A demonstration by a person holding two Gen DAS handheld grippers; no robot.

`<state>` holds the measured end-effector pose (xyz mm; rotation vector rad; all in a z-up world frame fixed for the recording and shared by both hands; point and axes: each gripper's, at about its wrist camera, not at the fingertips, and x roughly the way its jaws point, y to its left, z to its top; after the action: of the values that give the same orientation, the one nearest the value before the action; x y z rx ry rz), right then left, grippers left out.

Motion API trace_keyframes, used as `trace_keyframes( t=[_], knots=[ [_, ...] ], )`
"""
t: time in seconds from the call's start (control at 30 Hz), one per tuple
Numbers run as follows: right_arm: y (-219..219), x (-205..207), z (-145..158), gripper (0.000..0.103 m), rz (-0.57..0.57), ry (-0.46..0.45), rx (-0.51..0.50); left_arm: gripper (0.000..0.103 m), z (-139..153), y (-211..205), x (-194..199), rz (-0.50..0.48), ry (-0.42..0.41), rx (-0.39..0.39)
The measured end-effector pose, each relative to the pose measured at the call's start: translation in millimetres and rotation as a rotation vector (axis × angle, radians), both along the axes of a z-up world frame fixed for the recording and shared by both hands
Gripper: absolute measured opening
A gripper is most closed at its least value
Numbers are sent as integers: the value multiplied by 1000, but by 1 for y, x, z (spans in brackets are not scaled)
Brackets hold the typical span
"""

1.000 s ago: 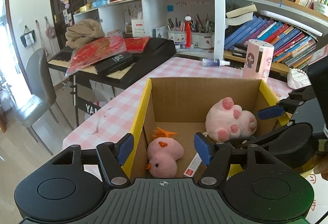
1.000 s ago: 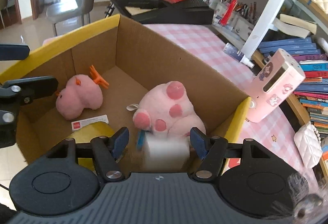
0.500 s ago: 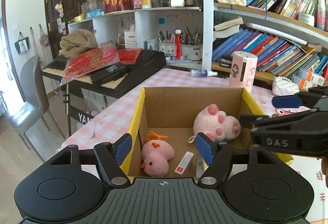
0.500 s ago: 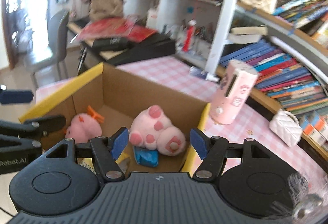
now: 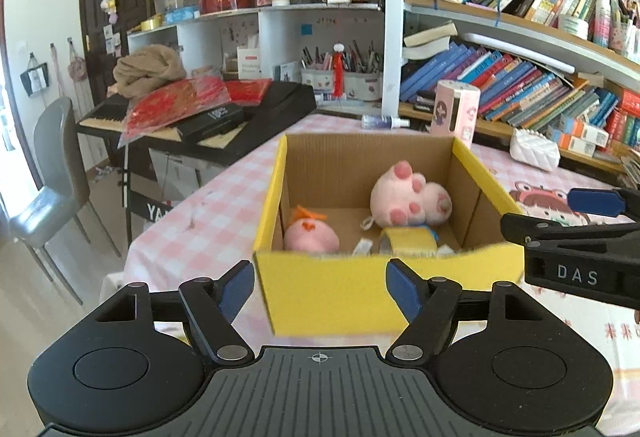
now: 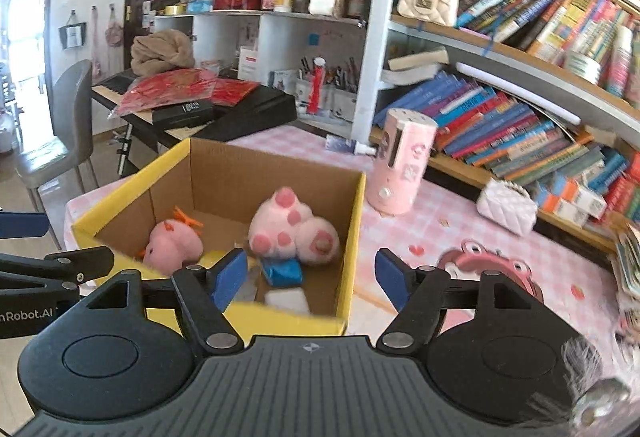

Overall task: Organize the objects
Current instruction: 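Withdraw both grippers from the box toward the mint-green toy and grey car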

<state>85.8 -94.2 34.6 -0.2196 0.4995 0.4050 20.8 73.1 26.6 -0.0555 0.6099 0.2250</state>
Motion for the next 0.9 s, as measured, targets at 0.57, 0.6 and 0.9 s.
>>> trace_keyframes(
  t=[0.57,0.6,0.9],
  knots=[
    [-14,-75,-29,83,-110,45,-19,86,-17,-13,-55,-31,69,-2],
    [-15,-77,-30,83,-114,52,-20,87,-17,-13,-57,-32,72,-4],
    [-25,-104,-41,92,-147,87,-29,88,-25,-23,-70,-80,103,-17]
  ],
)
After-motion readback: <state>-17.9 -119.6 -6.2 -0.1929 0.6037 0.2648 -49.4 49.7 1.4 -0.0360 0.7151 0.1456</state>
